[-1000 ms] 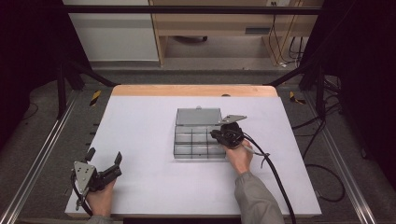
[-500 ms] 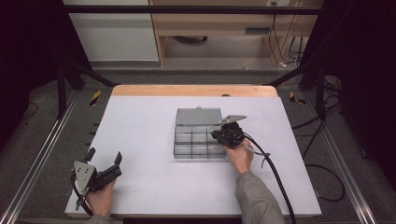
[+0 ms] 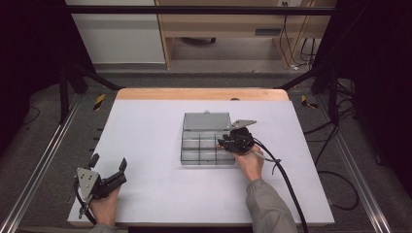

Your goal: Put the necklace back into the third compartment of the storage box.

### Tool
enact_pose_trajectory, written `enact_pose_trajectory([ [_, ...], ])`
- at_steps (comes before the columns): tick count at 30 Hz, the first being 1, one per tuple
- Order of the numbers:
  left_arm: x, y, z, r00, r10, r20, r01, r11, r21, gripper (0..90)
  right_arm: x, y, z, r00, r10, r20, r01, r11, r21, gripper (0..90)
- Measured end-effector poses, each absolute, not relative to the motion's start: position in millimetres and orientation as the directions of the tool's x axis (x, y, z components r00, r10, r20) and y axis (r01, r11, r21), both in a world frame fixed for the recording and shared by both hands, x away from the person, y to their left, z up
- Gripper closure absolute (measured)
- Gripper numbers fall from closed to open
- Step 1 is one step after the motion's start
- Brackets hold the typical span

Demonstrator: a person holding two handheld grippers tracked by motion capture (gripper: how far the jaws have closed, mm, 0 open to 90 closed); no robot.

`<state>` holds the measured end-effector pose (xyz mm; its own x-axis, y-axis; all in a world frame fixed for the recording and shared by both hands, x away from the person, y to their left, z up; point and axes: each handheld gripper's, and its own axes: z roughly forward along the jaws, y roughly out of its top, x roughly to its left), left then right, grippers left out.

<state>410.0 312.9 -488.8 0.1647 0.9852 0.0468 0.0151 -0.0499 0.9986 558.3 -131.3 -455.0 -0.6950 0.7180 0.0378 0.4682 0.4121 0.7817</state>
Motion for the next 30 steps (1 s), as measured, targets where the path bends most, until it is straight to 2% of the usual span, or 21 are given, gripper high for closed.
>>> enact_pose_trajectory([
  [1, 410, 313, -489, 0.164, 0.985, 0.047, 0.014, -0.050, 0.999, 5.7, 558, -131, -454, -0.693, 0.720, 0.045, 0.475, 0.408, 0.779, 52.7],
  [3, 410, 313, -489, 0.165, 0.985, 0.047, 0.015, -0.050, 0.999, 5.7, 557, -133, -453, -0.692, 0.720, 0.047, 0.474, 0.405, 0.781, 45.8],
  [4, 410, 313, -489, 0.165, 0.985, 0.047, 0.015, -0.050, 0.999, 5.7, 557, -133, -453, -0.692, 0.720, 0.047, 0.474, 0.405, 0.781, 45.8],
  [5, 410, 313, -489, 0.165, 0.985, 0.048, 0.015, -0.051, 0.999, 5.7, 556, -133, -450, -0.678, 0.734, 0.040, 0.479, 0.400, 0.782, 36.0],
  [7, 410, 313, -489, 0.165, 0.985, 0.048, 0.015, -0.051, 0.999, 5.7, 556, -134, -449, -0.678, 0.734, 0.038, 0.475, 0.397, 0.785, 33.4],
  [8, 410, 313, -489, 0.165, 0.985, 0.048, 0.015, -0.051, 0.999, 5.7, 554, -135, -446, -0.667, 0.743, 0.046, 0.481, 0.383, 0.788, 26.2],
  [9, 410, 313, -489, 0.165, 0.985, 0.048, 0.015, -0.051, 0.999, 5.7, 554, -135, -446, -0.667, 0.743, 0.046, 0.481, 0.383, 0.788, 26.2],
  [10, 410, 313, -489, 0.164, 0.985, 0.048, 0.016, -0.052, 0.999, 5.7, 553, -136, -444, -0.665, 0.745, 0.048, 0.481, 0.378, 0.791, 21.4],
  [14, 410, 313, -489, 0.164, 0.985, 0.049, 0.015, -0.052, 0.999, 5.7, 550, -136, -440, -0.657, 0.754, 0.014, 0.466, 0.392, 0.793, 15.2],
  [16, 410, 313, -489, 0.164, 0.985, 0.049, 0.015, -0.053, 0.999, 5.7, 546, -138, -435, -0.643, 0.766, 0.004, 0.470, 0.390, 0.792, 9.0],
  [30, 410, 312, -489, 0.163, 0.985, 0.054, 0.013, -0.057, 0.998, 5.7, 514, -163, -406, -0.624, 0.780, -0.045, 0.390, 0.361, 0.847, 9.6],
])
